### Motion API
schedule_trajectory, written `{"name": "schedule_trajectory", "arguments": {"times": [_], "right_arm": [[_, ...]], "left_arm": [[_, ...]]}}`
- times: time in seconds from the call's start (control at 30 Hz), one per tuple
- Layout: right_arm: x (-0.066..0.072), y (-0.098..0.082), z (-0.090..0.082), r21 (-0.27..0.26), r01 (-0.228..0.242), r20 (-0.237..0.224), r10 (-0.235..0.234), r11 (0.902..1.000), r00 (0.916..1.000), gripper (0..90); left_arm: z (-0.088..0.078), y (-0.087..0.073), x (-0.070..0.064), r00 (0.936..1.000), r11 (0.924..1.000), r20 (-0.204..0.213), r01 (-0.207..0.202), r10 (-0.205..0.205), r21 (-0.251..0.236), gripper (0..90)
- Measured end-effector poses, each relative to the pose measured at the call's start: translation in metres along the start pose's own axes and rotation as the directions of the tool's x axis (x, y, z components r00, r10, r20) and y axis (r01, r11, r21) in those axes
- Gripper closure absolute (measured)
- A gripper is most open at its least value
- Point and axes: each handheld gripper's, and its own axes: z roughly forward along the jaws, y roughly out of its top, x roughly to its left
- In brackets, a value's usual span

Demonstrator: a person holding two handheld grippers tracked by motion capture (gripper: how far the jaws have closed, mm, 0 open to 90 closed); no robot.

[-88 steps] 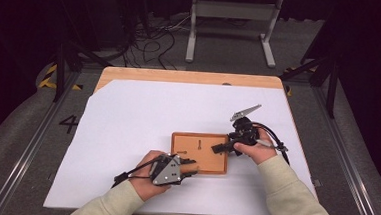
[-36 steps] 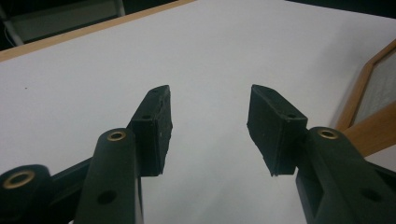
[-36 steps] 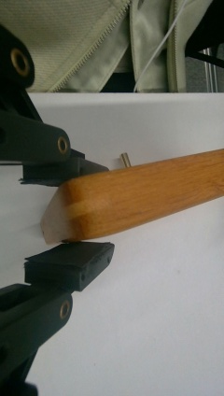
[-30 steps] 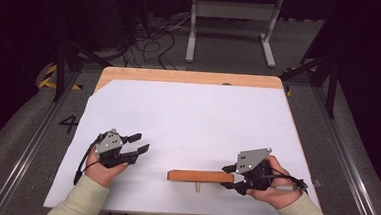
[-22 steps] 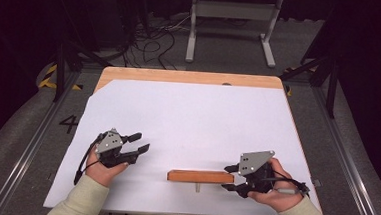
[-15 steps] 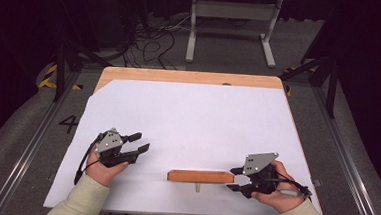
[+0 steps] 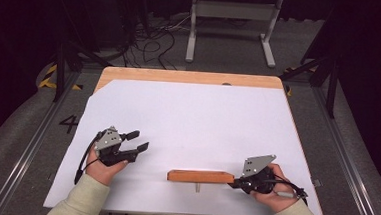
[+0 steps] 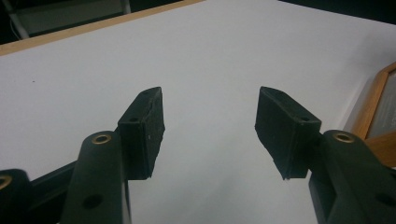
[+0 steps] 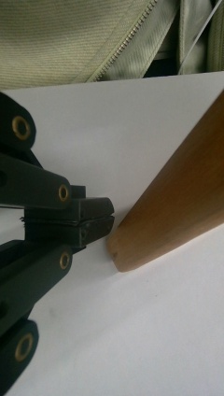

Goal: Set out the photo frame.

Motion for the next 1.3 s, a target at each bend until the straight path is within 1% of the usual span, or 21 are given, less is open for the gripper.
{"name": "schedule_trajectory", "arguments": {"times": [0.07,0.2,0.23,0.37,0.47,0.67,0.7,0.73,0.77,0.8,0.83,0.9,1.03,1.17,1.23,1.3], "right_arm": [[0.0,0.0,0.002,0.0,-0.003,-0.007,0.003,1.0,1.0,90.0],[0.002,0.001,0.006,-0.007,-0.012,-0.025,0.012,0.9999,0.9996,90.0],[0.001,0.001,0.007,-0.01,-0.009,-0.023,0.009,0.9999,0.9997,90.0],[0.001,0.002,0.009,-0.019,-0.029,-0.029,0.028,0.9994,0.9992,90.0],[0.0,0.002,0.01,-0.025,-0.05,-0.037,0.049,0.9984,0.9981,90.0],[-0.004,0.002,0.011,-0.034,-0.07,-0.011,0.069,0.997,0.9975,90.0],[-0.007,0.003,0.012,-0.043,-0.096,0.005,0.096,0.9945,0.9953,90.0],[-0.007,0.003,0.012,-0.043,-0.096,0.005,0.096,0.9945,0.9953,90.0],[-0.009,0.003,0.013,-0.049,-0.107,0.013,0.108,0.993,0.9941,90.0],[-0.012,0.004,0.014,-0.054,-0.122,0.02,0.123,0.9911,0.9922,90.0],[-0.014,0.005,0.015,-0.057,-0.132,0.026,0.134,0.9895,0.9906,90.0],[-0.018,0.008,0.016,-0.075,-0.151,0.028,0.153,0.9857,0.9878,90.0],[-0.026,0.012,0.021,-0.097,-0.16,0.036,0.164,0.9823,0.9858,90.0],[-0.035,0.016,0.025,-0.12,-0.174,0.053,0.181,0.9775,0.982,90.0],[-0.039,0.019,0.027,-0.133,-0.185,0.058,0.194,0.9736,0.9792,90.0],[-0.045,0.021,0.029,-0.145,-0.207,0.05,0.216,0.9676,0.9752,90.0]], "left_arm": [[0.0,0.0,0.0,0.9999,0.9999,0.002,0.01,-0.01,-0.002,42.0],[0.0,0.0,0.0,1.0,1.0,0.001,0.01,-0.01,-0.002,41.9],[0.0,0.0,0.0,0.9999,0.9999,0.002,0.01,-0.01,-0.002,41.9],[0.0,0.0,0.0,0.9999,0.9999,0.003,0.016,-0.016,-0.003,41.9],[0.0,0.0,0.0,0.9999,0.9999,0.001,0.012,-0.012,-0.004,41.7],[0.0,0.0,0.0,0.9999,0.9999,-0.001,0.013,-0.013,-0.005,41.1],[0.0,0.0,0.0,0.9999,0.9999,-0.001,0.01,-0.01,-0.004,41.0],[0.0,0.001,0.0,0.9999,0.9999,0.001,0.011,-0.011,-0.004,41.0],[0.0,0.001,-0.001,0.9999,0.9999,0.004,0.014,-0.014,-0.006,41.0],[0.0,0.001,-0.001,1.0,1.0,0.003,0.007,-0.007,-0.006,40.9],[0.0,0.001,-0.001,1.0,0.9999,0.005,0.009,-0.009,-0.005,40.9],[-0.001,0.001,-0.002,1.0,0.9999,0.004,0.008,-0.008,-0.006,40.8],[-0.001,0.001,-0.001,0.9999,0.9999,0.002,0.014,-0.014,-0.008,40.6],[-0.001,0.001,-0.002,1.0,1.0,0.003,0.007,-0.007,-0.007,40.5],[-0.001,0.001,-0.002,1.0,1.0,0.003,0.004,-0.004,-0.006,40.4],[-0.001,0.001,-0.002,1.0,1.0,0.003,0.004,-0.004,-0.003,40.5]]}}
